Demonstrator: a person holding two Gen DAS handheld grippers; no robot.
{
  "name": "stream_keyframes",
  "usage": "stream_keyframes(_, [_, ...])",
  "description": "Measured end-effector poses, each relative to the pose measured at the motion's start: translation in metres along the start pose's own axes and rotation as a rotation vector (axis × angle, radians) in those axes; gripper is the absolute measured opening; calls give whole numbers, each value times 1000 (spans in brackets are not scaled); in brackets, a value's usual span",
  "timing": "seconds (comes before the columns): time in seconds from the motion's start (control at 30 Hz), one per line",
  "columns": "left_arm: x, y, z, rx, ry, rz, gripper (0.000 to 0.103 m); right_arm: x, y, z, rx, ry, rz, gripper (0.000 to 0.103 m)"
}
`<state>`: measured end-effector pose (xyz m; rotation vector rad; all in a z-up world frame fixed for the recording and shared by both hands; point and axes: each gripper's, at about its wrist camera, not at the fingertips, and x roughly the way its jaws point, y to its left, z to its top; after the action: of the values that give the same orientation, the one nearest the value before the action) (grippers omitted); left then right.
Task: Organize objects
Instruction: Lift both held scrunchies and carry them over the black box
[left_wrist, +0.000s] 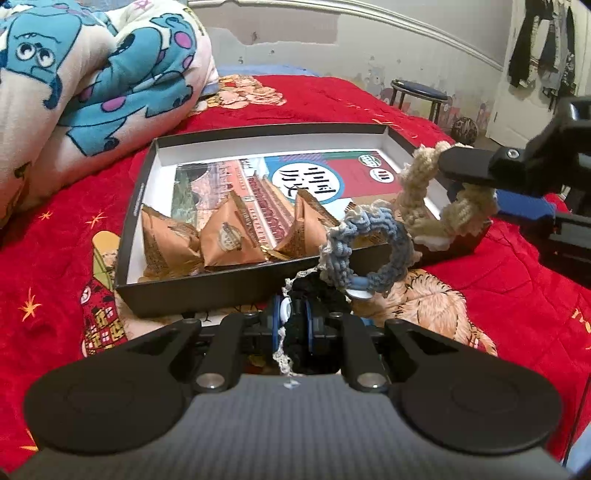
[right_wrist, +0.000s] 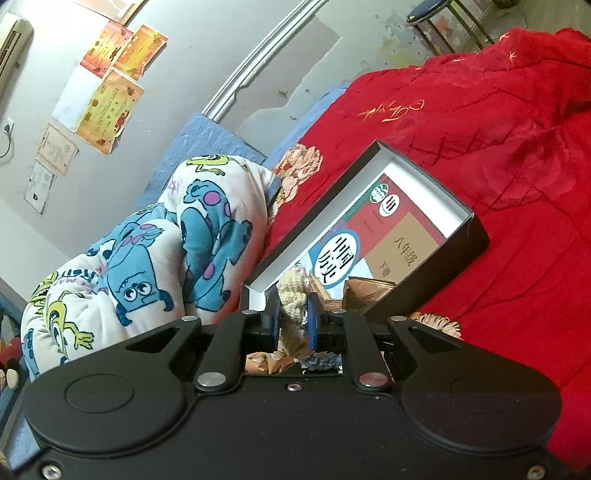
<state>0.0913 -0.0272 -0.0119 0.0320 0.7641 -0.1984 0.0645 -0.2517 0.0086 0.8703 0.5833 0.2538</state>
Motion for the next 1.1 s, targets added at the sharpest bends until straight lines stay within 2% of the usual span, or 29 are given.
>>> stream_keyframes(0.33, [-10, -1, -1, 24, 21, 16, 17, -1, 4, 0, -16, 4, 8, 15])
stream_keyframes(0.53, [-12, 1, -3, 9, 41, 8, 17, -24, 10, 4, -43, -31, 24, 15])
stream_keyframes(0.83, [-27, 2, 1, 8, -12, 9, 17, -16, 15, -1, -85, -5, 23, 15])
stream_keyframes(1.1, [-36, 8, 5, -11, -67, 9, 17, -7, 17, -1, -90, -7, 58, 15])
